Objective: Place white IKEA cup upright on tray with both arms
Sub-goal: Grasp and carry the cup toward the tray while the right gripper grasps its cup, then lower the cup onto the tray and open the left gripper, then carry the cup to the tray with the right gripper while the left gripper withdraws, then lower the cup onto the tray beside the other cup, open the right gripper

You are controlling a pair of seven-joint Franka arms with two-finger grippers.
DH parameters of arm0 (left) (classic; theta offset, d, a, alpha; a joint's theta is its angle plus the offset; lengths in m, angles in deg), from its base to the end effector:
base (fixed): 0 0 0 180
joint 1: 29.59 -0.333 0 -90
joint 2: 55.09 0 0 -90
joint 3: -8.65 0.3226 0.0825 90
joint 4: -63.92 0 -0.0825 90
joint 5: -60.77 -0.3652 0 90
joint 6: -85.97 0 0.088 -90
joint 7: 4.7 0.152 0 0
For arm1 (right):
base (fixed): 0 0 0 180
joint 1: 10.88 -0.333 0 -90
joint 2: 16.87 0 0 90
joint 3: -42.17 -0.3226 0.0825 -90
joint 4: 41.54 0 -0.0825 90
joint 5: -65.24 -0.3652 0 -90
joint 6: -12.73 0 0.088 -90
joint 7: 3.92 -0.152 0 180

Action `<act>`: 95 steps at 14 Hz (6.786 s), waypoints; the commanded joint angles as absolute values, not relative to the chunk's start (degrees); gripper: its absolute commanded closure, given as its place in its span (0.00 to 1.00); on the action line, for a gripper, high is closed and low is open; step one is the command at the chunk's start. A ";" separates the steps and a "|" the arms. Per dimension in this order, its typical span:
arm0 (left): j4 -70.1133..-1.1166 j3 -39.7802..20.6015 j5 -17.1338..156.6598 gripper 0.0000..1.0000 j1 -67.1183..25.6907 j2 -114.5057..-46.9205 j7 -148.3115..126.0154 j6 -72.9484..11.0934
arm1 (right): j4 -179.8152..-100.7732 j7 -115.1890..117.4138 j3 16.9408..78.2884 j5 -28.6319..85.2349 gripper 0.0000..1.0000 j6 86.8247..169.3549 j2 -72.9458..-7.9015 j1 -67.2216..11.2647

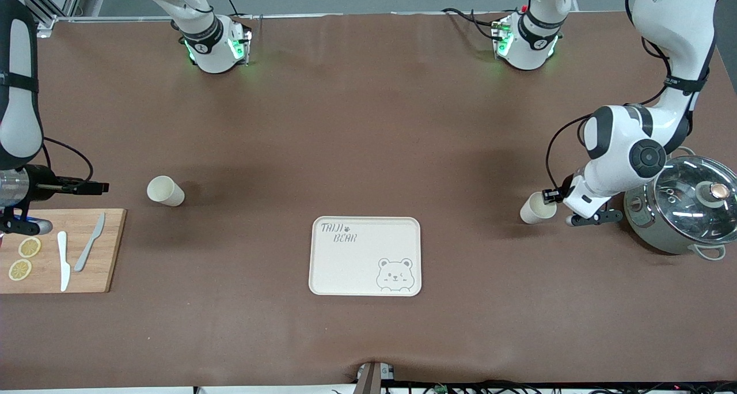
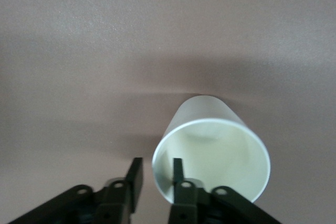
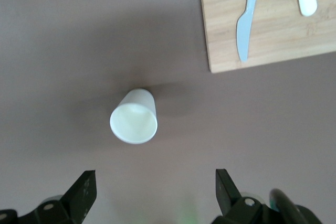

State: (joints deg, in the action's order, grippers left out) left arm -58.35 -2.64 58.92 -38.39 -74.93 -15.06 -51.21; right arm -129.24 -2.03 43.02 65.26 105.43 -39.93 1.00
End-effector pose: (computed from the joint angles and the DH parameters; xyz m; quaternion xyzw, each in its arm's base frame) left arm 0.5514 -0.0242 0.2155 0.9971 0.0607 -0.0417 0.0184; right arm 0.5948 -0.1334 0.3734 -0.9832 0.0931 0.1561 0.0169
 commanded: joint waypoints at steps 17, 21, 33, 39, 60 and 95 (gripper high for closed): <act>-23.99 -6.38 57.96 1.00 -14.93 -89.09 -57.93 -39.98 | -155.62 -1.37 41.99 54.25 0.00 132.27 -37.53 6.26; -15.54 -5.94 58.22 1.00 -10.08 -96.56 -66.12 -40.15 | -158.68 -0.05 41.90 53.99 0.00 132.61 -37.53 6.26; -14.83 -5.85 58.49 0.00 -9.02 -100.88 -66.48 -42.35 | -159.93 0.04 41.81 52.49 0.62 132.79 -37.70 6.35; -14.92 -5.59 57.70 0.00 -11.04 -94.92 -66.05 -37.45 | -159.92 0.12 41.81 48.98 1.00 132.09 -37.53 6.26; -15.27 -4.18 50.14 0.00 -23.70 -80.58 -50.84 -19.23 | -126.55 -27.71 42.08 43.53 1.00 115.30 -42.69 -6.04; -31.88 3.28 53.39 0.00 -29.41 -50.96 -8.15 -5.70 | -123.71 -79.59 42.52 38.60 0.00 140.79 -59.50 -36.81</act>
State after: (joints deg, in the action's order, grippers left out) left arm -30.98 1.74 52.39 -30.38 -52.69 -11.86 -5.95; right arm -124.07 -79.03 42.29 38.42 141.49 -60.81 -37.00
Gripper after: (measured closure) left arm 0.000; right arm 0.352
